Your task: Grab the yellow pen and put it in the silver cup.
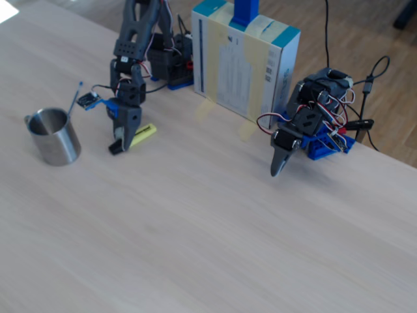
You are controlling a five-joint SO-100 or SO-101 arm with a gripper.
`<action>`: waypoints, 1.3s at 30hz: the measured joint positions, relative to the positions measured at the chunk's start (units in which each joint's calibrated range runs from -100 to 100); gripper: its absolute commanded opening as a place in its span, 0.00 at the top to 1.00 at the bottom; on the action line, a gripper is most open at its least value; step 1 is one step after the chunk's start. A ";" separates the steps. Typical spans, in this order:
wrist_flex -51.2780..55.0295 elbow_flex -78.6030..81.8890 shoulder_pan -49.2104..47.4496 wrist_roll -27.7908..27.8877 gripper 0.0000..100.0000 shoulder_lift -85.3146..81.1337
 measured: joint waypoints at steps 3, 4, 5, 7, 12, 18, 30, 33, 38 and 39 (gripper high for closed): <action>-0.17 -0.54 -0.08 -0.41 0.98 -0.58; -0.17 -0.45 -0.25 -0.21 0.98 -0.75; -0.17 -0.45 -0.17 -0.26 0.98 -0.75; -0.17 -0.45 -0.17 -0.36 0.98 -0.75; -0.17 -0.45 -0.17 -0.36 0.98 -0.75; -0.17 -0.45 -0.17 -0.36 0.98 -0.75; -0.08 -0.18 -0.33 -0.36 0.98 -2.50; -0.08 0.18 -0.42 -0.36 0.98 -3.42; 0.25 2.61 -0.50 0.05 0.98 -6.84; 1.01 2.80 -0.59 0.10 0.98 -7.59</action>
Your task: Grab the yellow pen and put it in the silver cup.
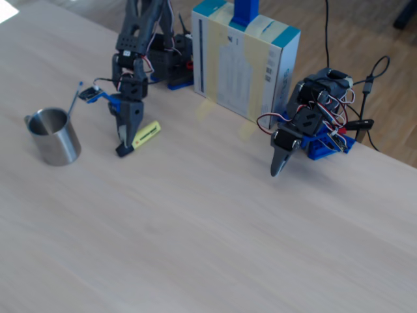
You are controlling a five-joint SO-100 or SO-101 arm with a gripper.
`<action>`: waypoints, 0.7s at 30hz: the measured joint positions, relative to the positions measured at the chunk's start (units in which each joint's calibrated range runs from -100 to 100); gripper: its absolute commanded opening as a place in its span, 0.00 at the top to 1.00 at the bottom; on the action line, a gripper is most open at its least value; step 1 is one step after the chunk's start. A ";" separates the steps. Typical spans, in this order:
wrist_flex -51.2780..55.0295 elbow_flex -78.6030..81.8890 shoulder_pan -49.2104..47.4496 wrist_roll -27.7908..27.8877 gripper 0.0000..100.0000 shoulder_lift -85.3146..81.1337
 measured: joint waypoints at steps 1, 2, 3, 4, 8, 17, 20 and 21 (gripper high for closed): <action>0.08 0.18 0.00 0.00 0.98 -0.92; 0.17 0.54 0.00 0.00 0.98 -1.67; 0.17 0.72 -0.08 0.00 0.98 -2.33; 0.17 0.72 -0.08 0.00 0.98 -3.08; 0.17 0.72 -0.17 0.05 0.98 -6.75; -0.08 4.78 -0.33 0.10 0.98 -15.92; -0.08 5.32 -0.75 0.10 0.98 -19.01; -0.08 5.32 -0.92 0.10 0.98 -19.92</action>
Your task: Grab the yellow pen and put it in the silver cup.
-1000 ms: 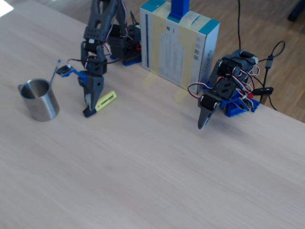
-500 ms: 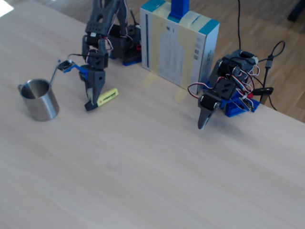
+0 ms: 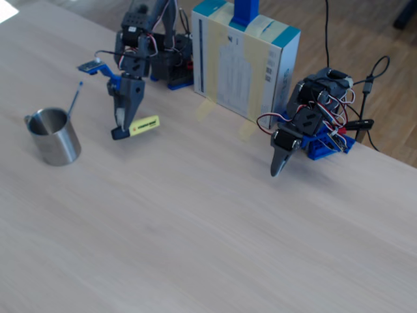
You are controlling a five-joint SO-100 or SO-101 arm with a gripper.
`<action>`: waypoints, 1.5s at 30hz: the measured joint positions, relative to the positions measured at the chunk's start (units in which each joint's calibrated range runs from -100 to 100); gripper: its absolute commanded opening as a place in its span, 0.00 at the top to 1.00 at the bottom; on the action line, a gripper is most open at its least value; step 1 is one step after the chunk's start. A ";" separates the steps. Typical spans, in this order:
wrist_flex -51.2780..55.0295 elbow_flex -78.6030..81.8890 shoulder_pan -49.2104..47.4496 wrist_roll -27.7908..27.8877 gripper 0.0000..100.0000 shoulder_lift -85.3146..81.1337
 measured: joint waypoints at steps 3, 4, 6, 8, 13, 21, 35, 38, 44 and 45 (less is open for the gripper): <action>0.00 0.00 -0.17 0.00 0.98 -2.83; 0.00 0.00 -0.17 0.00 0.98 -3.67; -0.17 0.00 -0.17 0.00 0.98 -5.42; -1.43 0.00 -0.08 0.00 0.98 -6.92; -7.06 2.98 -0.17 0.00 0.98 -10.09; -14.54 5.32 0.42 2.51 0.98 -13.92; -28.16 5.32 4.43 8.51 0.98 -16.92; -30.43 5.32 5.02 10.30 0.98 -17.42; -37.07 5.32 6.10 13.79 0.98 -17.92; -38.17 5.32 6.27 14.30 0.98 -17.92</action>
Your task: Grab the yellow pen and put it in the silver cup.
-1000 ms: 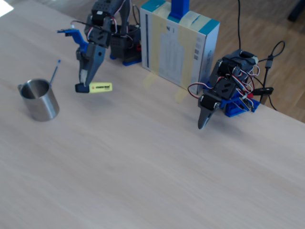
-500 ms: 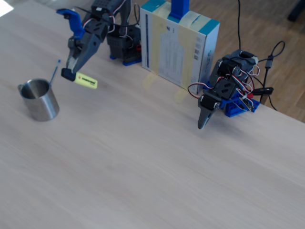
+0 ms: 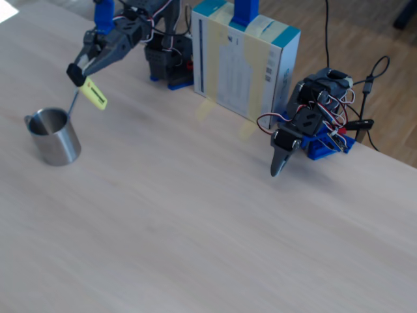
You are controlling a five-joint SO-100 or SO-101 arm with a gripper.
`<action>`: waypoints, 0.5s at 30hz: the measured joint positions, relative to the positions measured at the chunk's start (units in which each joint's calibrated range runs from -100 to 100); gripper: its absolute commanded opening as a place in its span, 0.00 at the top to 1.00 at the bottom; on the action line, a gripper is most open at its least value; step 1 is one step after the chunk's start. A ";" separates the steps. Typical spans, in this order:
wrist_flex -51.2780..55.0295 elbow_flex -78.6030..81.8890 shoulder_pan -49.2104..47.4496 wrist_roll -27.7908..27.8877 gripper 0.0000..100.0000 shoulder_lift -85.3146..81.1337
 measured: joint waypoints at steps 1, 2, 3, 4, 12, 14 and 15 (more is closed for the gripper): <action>-1.18 0.00 0.17 0.46 0.98 0.00; -2.61 0.00 0.33 0.92 0.98 0.00; -3.95 0.00 0.50 1.44 0.98 0.00; -5.38 0.00 0.67 1.90 0.98 0.00; -10.26 0.00 3.09 4.72 0.98 0.00; -10.26 0.00 4.10 4.97 0.98 0.00; -10.26 0.00 4.77 5.07 0.98 0.00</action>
